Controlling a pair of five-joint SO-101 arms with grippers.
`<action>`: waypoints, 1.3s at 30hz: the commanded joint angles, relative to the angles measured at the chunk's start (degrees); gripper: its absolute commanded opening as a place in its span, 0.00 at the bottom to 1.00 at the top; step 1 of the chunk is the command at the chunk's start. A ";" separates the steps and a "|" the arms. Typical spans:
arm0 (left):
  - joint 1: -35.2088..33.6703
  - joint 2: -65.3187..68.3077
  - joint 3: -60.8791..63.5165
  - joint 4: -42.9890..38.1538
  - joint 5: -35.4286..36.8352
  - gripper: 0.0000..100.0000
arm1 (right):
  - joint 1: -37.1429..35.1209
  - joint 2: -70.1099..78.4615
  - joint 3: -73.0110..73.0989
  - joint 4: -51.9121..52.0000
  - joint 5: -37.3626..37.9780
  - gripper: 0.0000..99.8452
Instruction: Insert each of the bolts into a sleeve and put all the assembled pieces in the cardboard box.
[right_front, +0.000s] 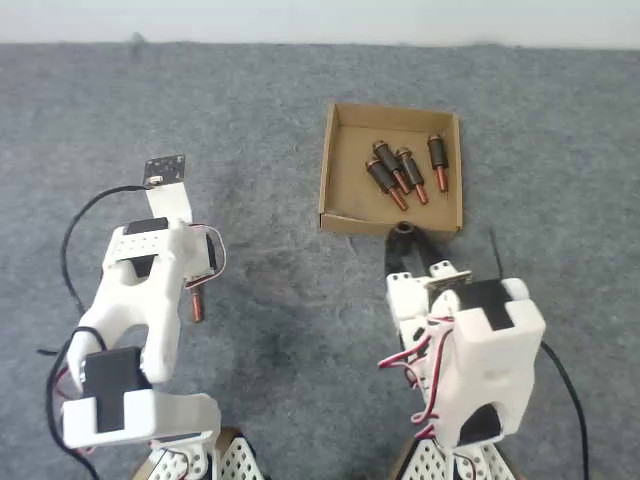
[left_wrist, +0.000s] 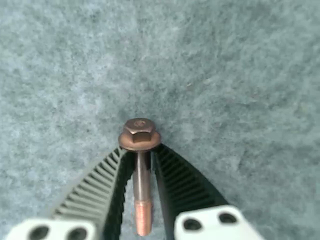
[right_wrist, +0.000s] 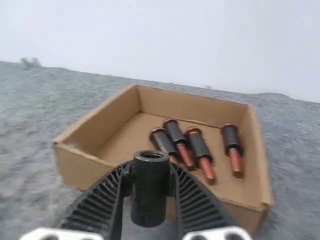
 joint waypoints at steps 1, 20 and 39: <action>0.35 -3.78 -0.84 -0.97 -0.79 0.01 | -4.70 -0.40 1.41 -1.80 0.44 0.01; 0.44 -4.48 -1.54 -1.76 -0.44 0.01 | -15.60 0.22 1.23 -1.36 0.53 0.01; 13.71 -26.90 9.98 -18.29 -0.35 0.01 | -14.99 0.22 0.97 -0.57 0.53 0.01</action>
